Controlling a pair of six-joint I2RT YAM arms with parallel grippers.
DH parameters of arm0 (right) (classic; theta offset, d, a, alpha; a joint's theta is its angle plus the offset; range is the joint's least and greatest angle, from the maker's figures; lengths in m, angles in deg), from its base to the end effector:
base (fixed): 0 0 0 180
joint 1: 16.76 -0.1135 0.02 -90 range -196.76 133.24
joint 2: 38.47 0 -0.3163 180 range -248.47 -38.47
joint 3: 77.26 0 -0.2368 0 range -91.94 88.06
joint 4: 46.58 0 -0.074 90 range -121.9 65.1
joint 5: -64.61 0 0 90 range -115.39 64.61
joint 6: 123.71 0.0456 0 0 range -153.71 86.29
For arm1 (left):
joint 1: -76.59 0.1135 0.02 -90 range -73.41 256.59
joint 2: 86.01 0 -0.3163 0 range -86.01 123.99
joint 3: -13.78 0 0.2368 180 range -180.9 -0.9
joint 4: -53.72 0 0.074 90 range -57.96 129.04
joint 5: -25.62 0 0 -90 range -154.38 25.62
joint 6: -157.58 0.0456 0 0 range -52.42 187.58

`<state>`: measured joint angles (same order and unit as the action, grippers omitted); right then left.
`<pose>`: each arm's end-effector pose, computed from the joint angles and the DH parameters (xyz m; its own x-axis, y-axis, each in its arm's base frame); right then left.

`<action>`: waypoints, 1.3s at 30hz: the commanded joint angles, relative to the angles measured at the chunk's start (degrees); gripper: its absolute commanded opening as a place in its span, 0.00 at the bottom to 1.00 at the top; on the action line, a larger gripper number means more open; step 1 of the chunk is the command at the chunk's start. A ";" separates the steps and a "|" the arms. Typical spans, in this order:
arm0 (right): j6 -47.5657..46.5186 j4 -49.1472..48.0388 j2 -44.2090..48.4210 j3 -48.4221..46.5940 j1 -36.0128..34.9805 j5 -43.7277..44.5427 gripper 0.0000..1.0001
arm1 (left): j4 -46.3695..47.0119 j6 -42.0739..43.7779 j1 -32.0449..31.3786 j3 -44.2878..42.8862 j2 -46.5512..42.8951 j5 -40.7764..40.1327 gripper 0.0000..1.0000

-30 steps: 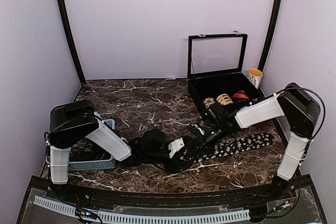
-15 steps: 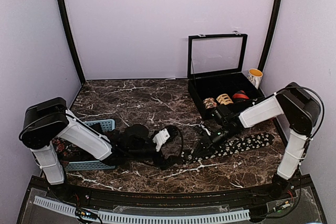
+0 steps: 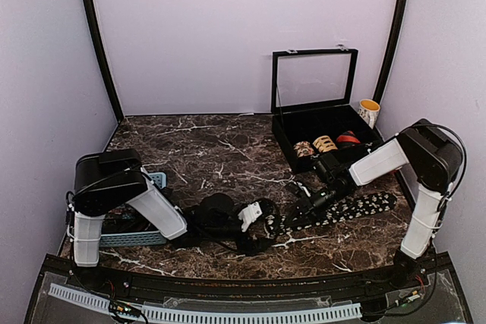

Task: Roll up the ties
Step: Roll the tie at the center of the board.

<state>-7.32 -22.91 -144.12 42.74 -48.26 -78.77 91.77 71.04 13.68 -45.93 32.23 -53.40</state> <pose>0.2423 0.1914 0.1541 -0.9605 -0.2777 0.0174 -0.1411 0.5402 0.8296 0.1765 -0.3641 0.1486 -0.1014 0.3283 -0.9391 0.9631 0.2689 -0.0100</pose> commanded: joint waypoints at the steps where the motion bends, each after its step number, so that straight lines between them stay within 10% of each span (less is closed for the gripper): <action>1: -0.80 4.07 -3.23 2.09 0.75 7.24 0.00 | 6.01 3.57 -0.26 -3.40 3.51 -0.71 0.87; 12: -0.81 4.09 -3.37 0.94 0.86 6.93 0.04 | 1.18 6.60 -0.28 -7.98 8.38 2.72 0.47; 19: 0.46 6.30 2.21 -2.15 0.92 6.19 0.37 | -6.83 8.21 -0.19 -4.75 3.60 2.38 0.18; 26: 3.36 8.86 9.60 -5.18 0.47 5.27 0.58 | -15.39 8.95 0.50 -0.57 -1.65 4.93 0.16; 39: 6.72 8.65 5.85 -7.43 -7.96 6.29 0.43 | -21.83 5.85 0.86 -2.83 -1.89 5.52 0.17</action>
<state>-1.22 -15.04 -136.79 36.56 -55.26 -74.14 80.26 78.34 14.46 -49.23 30.00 -48.30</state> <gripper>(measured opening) 0.422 0.206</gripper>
